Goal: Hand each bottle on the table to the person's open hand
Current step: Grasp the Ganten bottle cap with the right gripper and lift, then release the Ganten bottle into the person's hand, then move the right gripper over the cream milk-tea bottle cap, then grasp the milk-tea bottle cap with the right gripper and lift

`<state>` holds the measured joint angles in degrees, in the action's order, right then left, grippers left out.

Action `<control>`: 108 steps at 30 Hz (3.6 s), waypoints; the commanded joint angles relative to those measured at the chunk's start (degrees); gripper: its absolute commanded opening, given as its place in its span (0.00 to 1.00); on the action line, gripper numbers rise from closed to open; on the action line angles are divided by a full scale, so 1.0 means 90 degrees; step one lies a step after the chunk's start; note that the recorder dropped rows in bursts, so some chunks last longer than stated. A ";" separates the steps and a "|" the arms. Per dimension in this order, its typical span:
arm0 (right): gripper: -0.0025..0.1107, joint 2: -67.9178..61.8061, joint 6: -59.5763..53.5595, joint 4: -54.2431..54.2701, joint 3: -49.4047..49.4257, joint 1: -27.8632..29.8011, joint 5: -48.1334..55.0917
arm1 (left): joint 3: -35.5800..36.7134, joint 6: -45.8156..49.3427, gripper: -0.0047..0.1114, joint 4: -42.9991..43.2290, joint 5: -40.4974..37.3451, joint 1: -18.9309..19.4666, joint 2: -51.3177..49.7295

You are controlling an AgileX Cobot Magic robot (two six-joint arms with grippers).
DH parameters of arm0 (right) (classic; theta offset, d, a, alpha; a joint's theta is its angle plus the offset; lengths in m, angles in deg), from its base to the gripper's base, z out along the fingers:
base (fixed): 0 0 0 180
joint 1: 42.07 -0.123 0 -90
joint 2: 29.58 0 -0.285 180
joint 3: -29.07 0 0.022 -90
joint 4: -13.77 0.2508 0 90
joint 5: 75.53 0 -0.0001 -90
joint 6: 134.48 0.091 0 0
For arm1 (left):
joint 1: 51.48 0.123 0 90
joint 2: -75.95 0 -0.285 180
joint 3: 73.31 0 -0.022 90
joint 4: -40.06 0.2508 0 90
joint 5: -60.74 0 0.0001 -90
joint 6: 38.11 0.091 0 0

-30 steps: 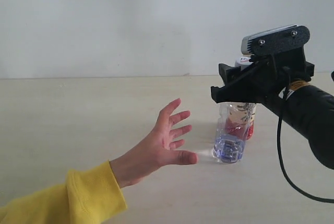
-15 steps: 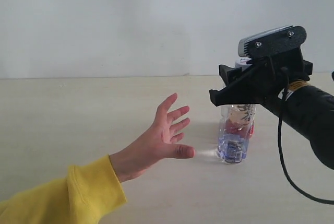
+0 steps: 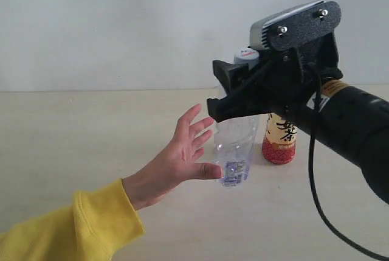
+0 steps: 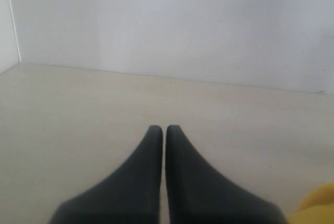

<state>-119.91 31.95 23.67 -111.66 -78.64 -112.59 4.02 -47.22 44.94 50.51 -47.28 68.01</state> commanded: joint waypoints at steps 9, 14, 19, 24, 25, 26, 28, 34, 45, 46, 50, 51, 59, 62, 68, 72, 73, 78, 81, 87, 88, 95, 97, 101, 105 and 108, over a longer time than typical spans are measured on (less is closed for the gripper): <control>0.02 0.0079 0.0235 -0.0146 -0.0919 -0.0878 0.0630 | -0.0013 -0.0016 0.08 0.0003 -0.0004 -0.0004 0.0017; 0.05 -0.0054 0.0451 -0.0382 -0.1006 -0.0878 0.0720 | -0.0013 -0.0016 0.08 0.0003 -0.0004 -0.0004 0.0017; 0.54 -0.0178 0.0522 -0.0500 -0.1006 -0.0878 0.0687 | -0.0013 -0.0016 0.08 0.0003 -0.0004 -0.0004 0.0017; 0.73 -0.0034 -0.0272 0.0463 -0.1006 -0.0878 0.0256 | -0.0013 -0.0016 0.08 0.0003 -0.0004 -0.0004 0.0017; 0.73 0.0053 -0.0657 0.0680 -0.1006 -0.0878 0.0257 | -0.0013 -0.0016 0.08 0.0003 -0.0004 -0.0004 0.0017; 0.72 0.0158 -0.1083 0.0959 -0.1006 -0.0878 0.0315 | -0.0013 -0.0016 0.08 0.0003 -0.0004 -0.0004 0.0017; 0.72 0.0352 -0.2117 0.1880 -0.1006 -0.0878 0.0371 | -0.0013 -0.0016 0.08 0.0003 -0.0004 -0.0004 0.0017; 0.72 0.0970 -0.3976 0.4025 -0.0894 0.0197 0.1164 | -0.0013 -0.0016 0.08 0.0003 -0.0004 -0.0004 0.0017; 0.72 0.1008 -0.1400 0.1543 -0.0190 0.1780 0.1181 | -0.0013 -0.0016 0.08 0.0003 -0.0004 -0.0004 0.0017; 0.72 0.0961 -0.1060 0.1216 -0.0086 0.1780 0.0997 | -0.0013 -0.0016 0.08 0.0003 -0.0004 -0.0004 0.0017; 0.72 0.0482 -0.0572 0.0643 0.0110 0.1780 0.0440 | -0.0013 -0.0016 0.08 0.0003 -0.0004 -0.0004 0.0017; 0.72 0.0298 -0.0541 0.0510 0.0144 0.1780 0.0251 | -0.0013 -0.0016 0.08 0.0003 -0.0004 -0.0004 0.0017; 0.72 -0.0719 -0.0064 0.0176 0.0144 0.1780 -0.0876 | -0.0013 -0.0016 0.08 0.0003 -0.0004 -0.0004 0.0017; 0.72 -0.0952 0.0097 -0.0031 0.0144 0.1780 -0.1168 | -0.0013 -0.0016 0.08 0.0003 -0.0004 -0.0004 0.0017; 0.72 -0.1549 0.0083 0.0230 0.0123 0.1780 -0.1887 | -0.0013 -0.0016 0.08 0.0003 -0.0004 -0.0004 0.0017; 0.72 -0.1578 0.0236 0.0073 -0.0288 0.2069 -0.1425 | -0.0013 -0.0016 0.08 0.0003 -0.0004 -0.0004 0.0017; 0.72 -0.1578 0.0509 -0.0155 -0.0430 0.2206 -0.1105 | -0.0013 -0.0016 0.08 0.0003 -0.0004 -0.0004 0.0017; 0.72 -0.1578 0.0805 -0.0590 -0.0557 0.2296 -0.0993 | -0.0013 -0.0016 0.08 0.0003 -0.0004 -0.0004 0.0017; 0.72 -0.1706 0.0873 -0.0624 -0.0605 0.2296 -0.1041 | -0.0013 -0.0016 0.08 0.0003 -0.0004 -0.0004 0.0017; 0.69 -0.1887 0.0960 -0.0732 -0.0701 0.2296 -0.1053 | -0.0013 -0.0016 0.08 0.0003 -0.0004 -0.0004 0.0017; 0.69 -0.1887 0.0960 -0.0732 -0.0701 0.2296 -0.1075 | -0.0013 -0.0016 0.08 0.0003 -0.0004 -0.0004 0.0017; 0.42 -0.1887 0.0960 -0.0732 -0.0701 0.2296 -0.0832 | -0.0013 -0.0016 0.08 0.0003 -0.0004 -0.0004 0.0017; 0.05 -0.1887 0.0960 -0.0833 -0.0701 0.2296 -0.0758 | -0.0013 -0.0016 0.08 0.0003 -0.0004 -0.0004 0.0017; 0.02 -0.1665 0.1019 -0.0972 -0.0701 0.2285 -0.0733 | -0.0013 -0.0016 0.08 0.0003 -0.0004 -0.0004 0.0017; 0.02 -0.0795 0.3067 -0.2800 -0.0701 0.2214 -0.0543 | -0.0013 -0.0016 0.08 0.0003 -0.0004 -0.0004 0.0017; 0.02 -0.0666 0.3118 -0.2840 -0.0701 0.1699 -0.0496 | -0.0013 -0.0016 0.08 0.0003 -0.0004 -0.0004 0.0017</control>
<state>-126.72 58.52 0.16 -117.63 -60.39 -117.30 4.02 -47.22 44.94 50.51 -47.28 68.01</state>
